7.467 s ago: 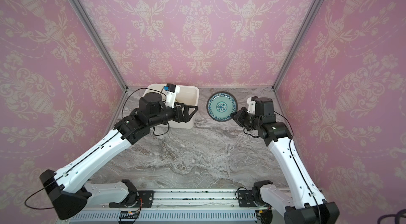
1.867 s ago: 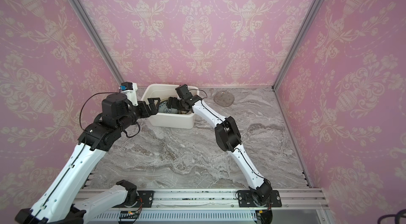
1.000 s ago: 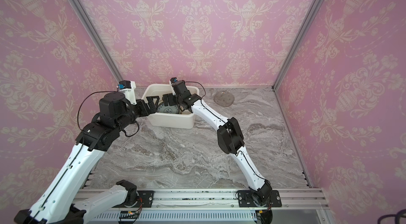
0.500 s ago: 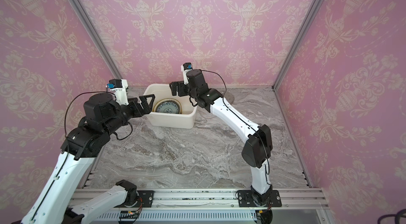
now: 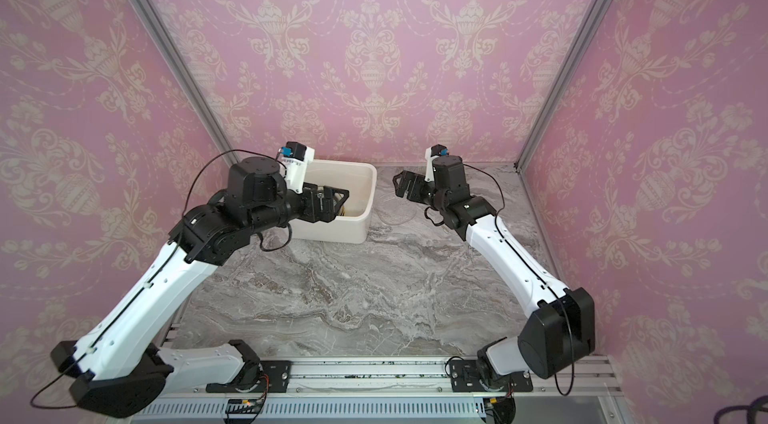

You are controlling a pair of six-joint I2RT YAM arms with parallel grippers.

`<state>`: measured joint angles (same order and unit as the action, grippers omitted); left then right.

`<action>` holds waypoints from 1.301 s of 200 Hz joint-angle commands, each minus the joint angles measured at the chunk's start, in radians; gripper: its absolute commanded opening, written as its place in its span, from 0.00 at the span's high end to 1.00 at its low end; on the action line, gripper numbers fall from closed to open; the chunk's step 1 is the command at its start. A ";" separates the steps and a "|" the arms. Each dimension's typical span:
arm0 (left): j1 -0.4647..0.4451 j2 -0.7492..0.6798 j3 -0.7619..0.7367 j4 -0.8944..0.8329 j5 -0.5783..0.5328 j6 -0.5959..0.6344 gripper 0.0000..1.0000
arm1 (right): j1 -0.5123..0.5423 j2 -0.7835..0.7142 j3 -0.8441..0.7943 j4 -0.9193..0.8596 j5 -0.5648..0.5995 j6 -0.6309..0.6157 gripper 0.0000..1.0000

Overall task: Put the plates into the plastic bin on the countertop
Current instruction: 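Open the right gripper and raise it out of the bin, then move the right gripper to the nearer clear glass plate and pinch its rim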

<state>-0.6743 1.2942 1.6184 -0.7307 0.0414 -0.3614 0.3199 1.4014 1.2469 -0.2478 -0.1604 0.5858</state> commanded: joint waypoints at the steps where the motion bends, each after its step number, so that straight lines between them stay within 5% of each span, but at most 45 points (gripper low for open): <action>1: -0.076 0.083 0.062 -0.024 -0.078 0.074 0.01 | -0.087 -0.071 -0.117 -0.001 -0.121 0.114 0.02; 79: -0.262 0.361 0.206 -0.042 -0.179 0.144 0.01 | -0.330 0.031 -0.312 0.083 -0.403 0.211 0.06; 171: -0.265 0.447 0.229 -0.114 -0.214 0.124 0.01 | -0.280 0.452 -0.179 0.278 -0.472 0.258 0.08; 260: -0.235 0.497 0.279 -0.141 -0.168 0.085 0.01 | -0.224 0.711 -0.043 0.489 -0.464 0.414 0.33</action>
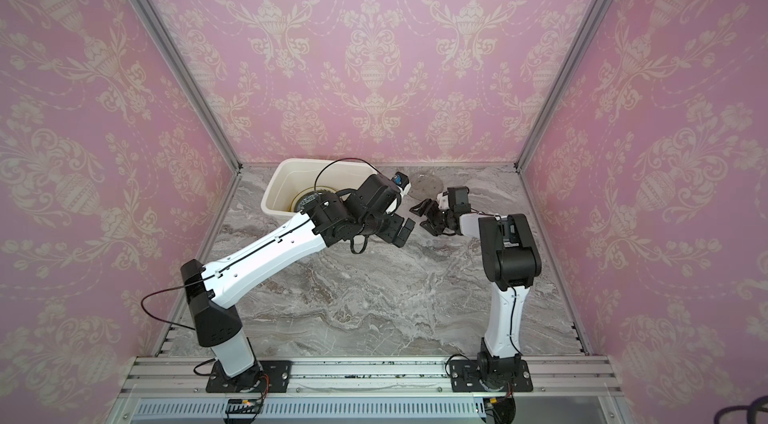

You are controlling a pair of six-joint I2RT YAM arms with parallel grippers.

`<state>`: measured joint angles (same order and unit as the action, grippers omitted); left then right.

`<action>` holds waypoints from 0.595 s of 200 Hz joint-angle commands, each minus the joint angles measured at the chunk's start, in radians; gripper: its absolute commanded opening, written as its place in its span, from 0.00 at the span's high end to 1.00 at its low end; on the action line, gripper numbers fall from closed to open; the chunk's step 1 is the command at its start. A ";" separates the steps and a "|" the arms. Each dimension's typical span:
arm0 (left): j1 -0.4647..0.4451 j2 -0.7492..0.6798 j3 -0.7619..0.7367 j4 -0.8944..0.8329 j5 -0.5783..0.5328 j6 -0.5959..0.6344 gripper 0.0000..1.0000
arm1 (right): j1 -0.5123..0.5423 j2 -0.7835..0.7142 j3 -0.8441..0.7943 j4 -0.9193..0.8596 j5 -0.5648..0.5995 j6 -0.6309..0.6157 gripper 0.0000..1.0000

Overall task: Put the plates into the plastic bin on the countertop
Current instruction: 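Move the right gripper to the nearer clear glass plate and pinch its rim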

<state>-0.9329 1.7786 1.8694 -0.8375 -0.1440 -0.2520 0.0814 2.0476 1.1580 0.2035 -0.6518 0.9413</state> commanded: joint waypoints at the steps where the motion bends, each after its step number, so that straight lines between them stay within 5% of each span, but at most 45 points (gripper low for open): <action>1: 0.025 0.013 0.028 -0.034 0.019 -0.027 0.01 | 0.015 0.066 0.046 0.039 0.029 0.060 0.33; 60: 0.055 0.010 0.025 -0.035 0.041 -0.057 0.01 | 0.038 0.146 0.070 0.065 0.076 0.102 0.60; 119: 0.065 -0.031 -0.004 -0.028 0.044 -0.087 0.01 | 0.046 0.145 0.106 -0.083 0.106 -0.015 0.89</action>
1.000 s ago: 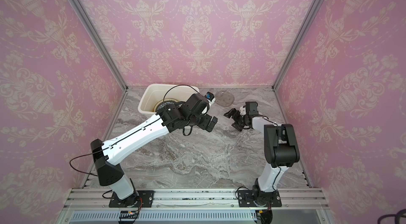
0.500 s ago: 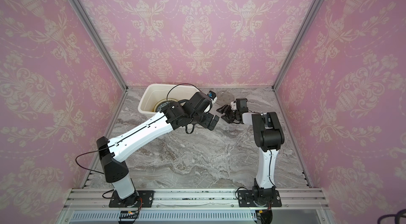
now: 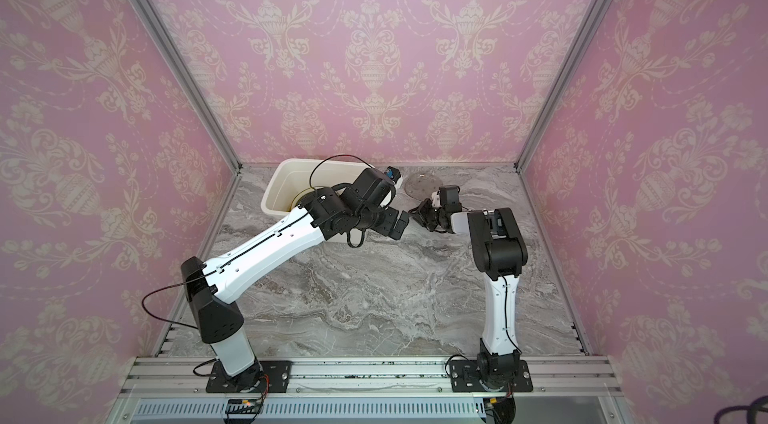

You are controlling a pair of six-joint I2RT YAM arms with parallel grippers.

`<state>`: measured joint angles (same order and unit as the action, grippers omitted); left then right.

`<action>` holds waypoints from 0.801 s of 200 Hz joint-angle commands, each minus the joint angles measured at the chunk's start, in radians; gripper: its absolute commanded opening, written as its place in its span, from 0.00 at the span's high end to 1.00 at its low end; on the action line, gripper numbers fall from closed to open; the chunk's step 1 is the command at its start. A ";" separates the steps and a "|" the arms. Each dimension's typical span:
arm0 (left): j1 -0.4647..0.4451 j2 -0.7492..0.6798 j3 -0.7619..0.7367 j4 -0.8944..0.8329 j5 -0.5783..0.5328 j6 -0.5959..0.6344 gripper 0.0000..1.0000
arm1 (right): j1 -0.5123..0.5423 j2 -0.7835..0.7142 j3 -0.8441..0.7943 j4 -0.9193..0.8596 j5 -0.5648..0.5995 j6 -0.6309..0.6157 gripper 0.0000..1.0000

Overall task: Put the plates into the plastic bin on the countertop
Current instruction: 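Move the right gripper to the nearer clear glass plate and pinch its rim, then lift the clear glass plate upright with the right gripper toward the bin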

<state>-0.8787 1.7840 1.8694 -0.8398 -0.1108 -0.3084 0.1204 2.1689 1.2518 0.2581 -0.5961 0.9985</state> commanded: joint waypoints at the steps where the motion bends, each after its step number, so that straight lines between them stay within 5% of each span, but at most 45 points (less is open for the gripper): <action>1: 0.010 -0.037 -0.006 -0.025 0.010 -0.030 0.01 | 0.006 0.022 0.013 -0.140 0.051 -0.075 0.89; 39: 0.012 -0.089 -0.048 -0.003 0.001 -0.062 0.01 | 0.014 -0.084 0.002 -0.306 0.100 -0.197 1.00; 107: 0.025 -0.240 -0.108 0.014 -0.011 -0.077 0.01 | 0.018 -0.435 -0.110 -0.573 0.174 -0.339 1.00; 160: 0.162 -0.342 -0.087 -0.133 0.189 -0.087 0.03 | 0.049 -0.703 -0.091 -0.746 0.119 -0.444 1.00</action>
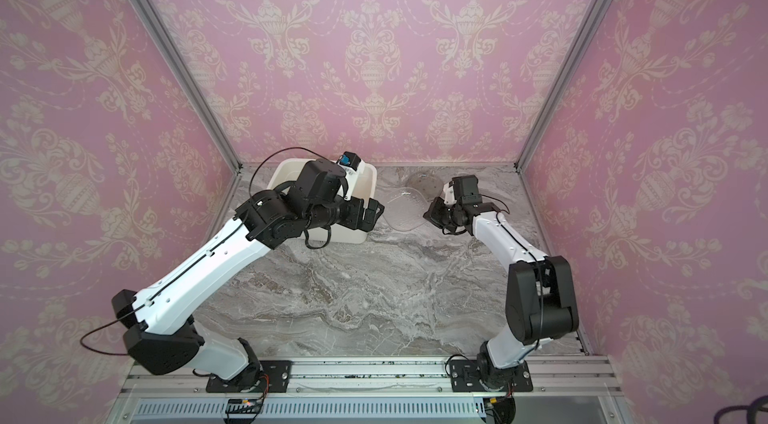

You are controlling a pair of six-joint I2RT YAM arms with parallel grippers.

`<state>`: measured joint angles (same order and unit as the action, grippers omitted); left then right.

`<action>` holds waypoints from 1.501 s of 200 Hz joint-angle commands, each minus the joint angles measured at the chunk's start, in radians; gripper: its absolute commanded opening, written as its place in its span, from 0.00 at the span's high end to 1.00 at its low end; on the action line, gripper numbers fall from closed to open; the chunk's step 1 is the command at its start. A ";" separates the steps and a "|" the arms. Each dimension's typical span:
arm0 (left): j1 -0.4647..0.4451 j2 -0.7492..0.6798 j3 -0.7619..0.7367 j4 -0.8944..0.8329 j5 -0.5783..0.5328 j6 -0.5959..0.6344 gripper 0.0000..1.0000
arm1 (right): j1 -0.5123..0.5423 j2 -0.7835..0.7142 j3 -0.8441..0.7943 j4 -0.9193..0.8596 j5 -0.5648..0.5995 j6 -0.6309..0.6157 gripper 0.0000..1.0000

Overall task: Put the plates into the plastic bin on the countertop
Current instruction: 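Lift the clear glass plate upright with the right gripper toward the bin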

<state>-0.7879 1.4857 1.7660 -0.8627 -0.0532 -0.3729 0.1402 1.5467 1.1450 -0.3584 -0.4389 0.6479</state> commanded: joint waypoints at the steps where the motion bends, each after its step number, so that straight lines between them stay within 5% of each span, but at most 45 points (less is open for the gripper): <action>1: 0.074 -0.044 0.017 -0.114 0.139 -0.022 0.03 | 0.029 -0.084 0.017 -0.133 -0.040 -0.096 1.00; 49: 0.186 -0.001 0.104 -0.343 0.343 0.091 0.13 | 0.131 -0.149 0.121 -0.217 -0.181 -0.172 1.00; 169: 0.189 -0.028 -0.002 -0.288 0.192 0.122 0.42 | 0.274 -0.152 0.199 -0.197 -0.300 -0.142 1.00; 253: 0.193 -0.039 -0.026 -0.247 0.199 0.080 0.87 | 0.281 -0.158 0.201 -0.168 -0.266 -0.115 1.00; 272: 0.194 -0.055 -0.044 -0.222 0.204 0.043 0.90 | 0.281 -0.159 0.196 -0.140 -0.253 -0.089 0.92; 300: 0.196 -0.113 -0.119 -0.120 0.176 -0.114 0.94 | 0.281 -0.166 0.173 -0.085 -0.220 -0.002 0.61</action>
<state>-0.5938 1.4403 1.7020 -1.0737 0.1436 -0.3378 0.4149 1.4220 1.3121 -0.5236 -0.6937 0.5549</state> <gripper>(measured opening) 0.079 0.303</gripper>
